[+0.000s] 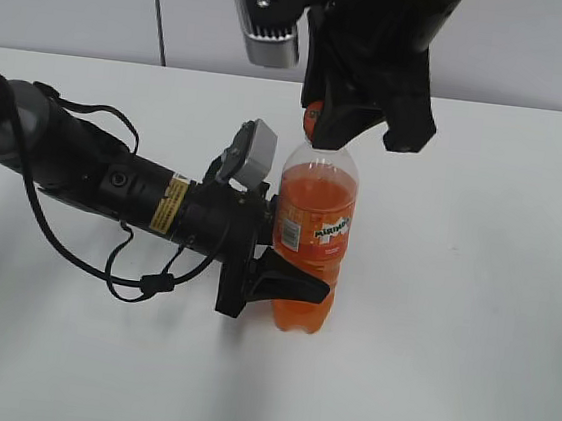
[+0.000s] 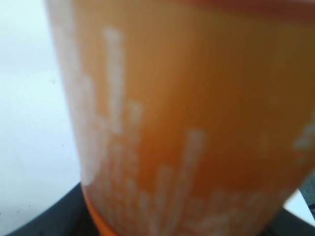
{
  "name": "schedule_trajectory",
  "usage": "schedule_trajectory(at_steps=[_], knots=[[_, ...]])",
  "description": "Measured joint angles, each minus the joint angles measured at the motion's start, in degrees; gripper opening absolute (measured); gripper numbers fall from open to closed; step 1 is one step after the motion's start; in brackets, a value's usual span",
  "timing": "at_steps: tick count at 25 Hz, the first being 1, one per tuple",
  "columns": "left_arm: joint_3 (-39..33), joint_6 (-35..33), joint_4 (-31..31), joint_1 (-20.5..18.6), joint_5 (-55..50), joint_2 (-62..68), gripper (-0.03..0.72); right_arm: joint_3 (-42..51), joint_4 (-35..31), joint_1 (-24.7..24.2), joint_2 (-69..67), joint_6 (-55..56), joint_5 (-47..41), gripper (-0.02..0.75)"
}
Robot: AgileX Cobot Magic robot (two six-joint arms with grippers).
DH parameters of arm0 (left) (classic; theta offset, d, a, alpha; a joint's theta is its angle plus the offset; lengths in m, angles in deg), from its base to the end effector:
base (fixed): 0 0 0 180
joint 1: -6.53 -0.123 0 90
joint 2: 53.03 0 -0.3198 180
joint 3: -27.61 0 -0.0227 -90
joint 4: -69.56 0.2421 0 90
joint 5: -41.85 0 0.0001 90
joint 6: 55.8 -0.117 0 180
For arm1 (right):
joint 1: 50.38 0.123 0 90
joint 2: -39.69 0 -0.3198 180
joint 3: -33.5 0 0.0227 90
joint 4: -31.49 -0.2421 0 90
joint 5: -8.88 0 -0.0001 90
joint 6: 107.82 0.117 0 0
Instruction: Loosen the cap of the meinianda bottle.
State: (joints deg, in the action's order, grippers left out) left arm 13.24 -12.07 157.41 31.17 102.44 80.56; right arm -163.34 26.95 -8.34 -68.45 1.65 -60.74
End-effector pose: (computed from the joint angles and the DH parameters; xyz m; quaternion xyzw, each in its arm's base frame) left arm 0.3229 -0.2601 0.1147 0.5805 0.6021 -0.4341 0.3347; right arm 0.2766 0.2611 0.3338 -0.8155 0.5532 -0.0030 0.1701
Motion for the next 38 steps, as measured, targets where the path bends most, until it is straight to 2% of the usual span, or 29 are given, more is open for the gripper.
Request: schedule_trajectory(at_steps=[8, 14, 18, 26, 31, 35, 38], knots=[[0.00, 0.37, -0.31, 0.06, -0.15, 0.00, 0.399, 0.00, 0.16, 0.00, 1.40, -0.81, -0.05, 0.267], [0.00, 0.37, -0.31, 0.06, -0.22, 0.00, 0.399, -0.14, -2.05, 0.05, 3.29, -0.23, -0.10, 0.267], [0.00, 0.37, -0.31, 0.06, -0.22, 0.00, 0.399, -1.99, -2.66, 0.05, 4.36, 8.93, -0.10, 0.267], [0.00, 0.37, -0.31, 0.06, -0.22, 0.00, 0.399, -2.98, 0.46, -0.91, 5.00, 35.90, -0.09, 0.269], [0.00, 0.37, -0.36, 0.06, -0.28, 0.00, 0.399, -2.76, 0.56, -7.82, 5.00, 50.31, -0.09, 0.269], [0.00, 0.37, -0.36, 0.06, -0.28, 0.00, 0.399, 1.54, 0.76, -17.16, 5.00, 57.60, 1.39, 0.269], [0.00, 0.37, -0.36, 0.06, -0.28, 0.00, 0.399, 8.55, 0.92, -24.20, 5.14, 60.57, 6.08, 0.269]])
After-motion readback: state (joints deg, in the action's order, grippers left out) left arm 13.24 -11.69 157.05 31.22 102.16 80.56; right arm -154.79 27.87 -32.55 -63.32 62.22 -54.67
